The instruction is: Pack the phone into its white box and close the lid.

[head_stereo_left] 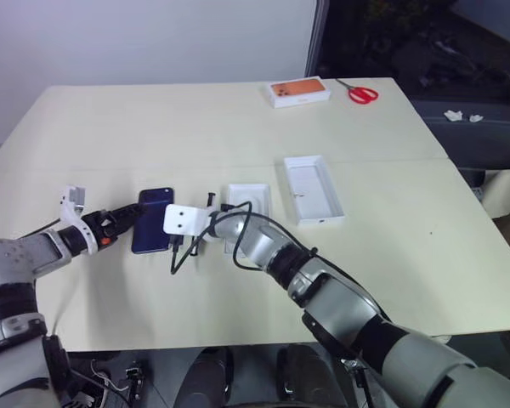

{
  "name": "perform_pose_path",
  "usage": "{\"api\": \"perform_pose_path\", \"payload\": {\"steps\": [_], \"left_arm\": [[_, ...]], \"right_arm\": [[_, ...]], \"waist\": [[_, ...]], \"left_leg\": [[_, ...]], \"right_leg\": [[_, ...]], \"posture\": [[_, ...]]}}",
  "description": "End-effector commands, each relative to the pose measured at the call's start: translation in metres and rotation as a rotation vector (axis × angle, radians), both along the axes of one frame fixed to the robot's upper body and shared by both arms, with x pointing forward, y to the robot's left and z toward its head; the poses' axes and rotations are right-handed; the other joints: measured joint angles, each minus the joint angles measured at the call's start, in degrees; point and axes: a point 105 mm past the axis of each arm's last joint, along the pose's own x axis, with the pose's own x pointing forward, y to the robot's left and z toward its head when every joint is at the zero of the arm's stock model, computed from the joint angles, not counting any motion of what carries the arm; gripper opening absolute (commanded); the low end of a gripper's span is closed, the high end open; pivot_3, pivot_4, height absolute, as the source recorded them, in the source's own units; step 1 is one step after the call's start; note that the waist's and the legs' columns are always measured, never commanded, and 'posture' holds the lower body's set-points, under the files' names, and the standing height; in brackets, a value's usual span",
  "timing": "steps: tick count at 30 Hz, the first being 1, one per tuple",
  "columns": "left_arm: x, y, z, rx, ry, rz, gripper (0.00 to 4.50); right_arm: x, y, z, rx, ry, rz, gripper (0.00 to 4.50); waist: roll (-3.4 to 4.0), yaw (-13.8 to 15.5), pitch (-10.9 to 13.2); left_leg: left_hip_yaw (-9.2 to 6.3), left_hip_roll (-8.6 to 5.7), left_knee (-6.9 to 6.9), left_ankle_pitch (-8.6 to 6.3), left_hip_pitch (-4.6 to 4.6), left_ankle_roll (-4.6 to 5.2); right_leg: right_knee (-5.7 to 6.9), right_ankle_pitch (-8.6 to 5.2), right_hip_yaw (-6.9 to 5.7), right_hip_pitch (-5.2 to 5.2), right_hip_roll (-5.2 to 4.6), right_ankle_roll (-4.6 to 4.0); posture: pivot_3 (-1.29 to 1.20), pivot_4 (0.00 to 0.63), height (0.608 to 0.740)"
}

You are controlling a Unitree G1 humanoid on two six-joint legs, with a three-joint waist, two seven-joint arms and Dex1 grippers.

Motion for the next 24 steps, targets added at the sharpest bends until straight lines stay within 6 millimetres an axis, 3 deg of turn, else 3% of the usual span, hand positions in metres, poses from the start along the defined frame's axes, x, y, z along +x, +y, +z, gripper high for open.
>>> {"api": "perform_pose_path", "payload": {"steps": [1, 9, 14, 18, 24], "left_arm": [[-0.009, -0.027, -0.029, -0.097, 0.14, -0.083, 4.43], [-0.004, -0.035, -0.022, -0.188, 0.163, -0.084, 4.43], [-0.006, -0.042, -0.026, -0.155, 0.193, -0.105, 4.43], [-0.004, -0.046, -0.024, -0.175, 0.178, -0.106, 4.43], [-0.003, -0.045, -0.018, -0.192, 0.163, -0.099, 4.43]], "right_arm": [[-0.01, 0.023, 0.022, 0.067, -0.027, 0.055, 0.03], [-0.007, 0.018, 0.024, 0.072, -0.036, 0.05, 0.03], [-0.006, 0.018, 0.027, 0.082, -0.035, 0.061, 0.03], [-0.022, 0.031, 0.035, 0.091, -0.003, 0.143, 0.03], [-0.038, 0.039, 0.022, 0.03, -0.02, 0.203, 0.03]], "waist": [[0.0, 0.01, -0.01], [0.0, 0.08, -0.01], [-0.01, 0.09, -0.02], [0.0, 0.1, -0.02], [-0.01, -0.39, -0.03]], "left_leg": [[0.0, 0.0, 0.0, 0.01, 0.0, -0.01], [-0.01, -0.02, 0.0, 0.01, 0.0, -0.01], [-0.01, -0.02, 0.01, 0.01, 0.0, -0.02], [-0.02, -0.02, 0.0, 0.01, 0.0, -0.02], [-0.02, -0.01, -0.01, 0.01, 0.03, -0.02]], "right_leg": [[0.0, 0.0, 0.0, 0.0, 0.0, 0.0], [0.0, 0.0, 0.0, 0.0, -0.01, 0.0], [0.0, 0.0, -0.01, 0.01, -0.02, 0.0], [0.0, 0.0, -0.01, 0.01, -0.02, 0.0], [0.01, 0.0, 0.0, 0.01, -0.01, 0.0]], "posture": [[0.0, 0.15, 0.74], [0.0, 0.15, 0.74], [0.0, 0.15, 0.74], [0.0, 0.15, 0.74], [0.0, 0.15, 0.74]]}}
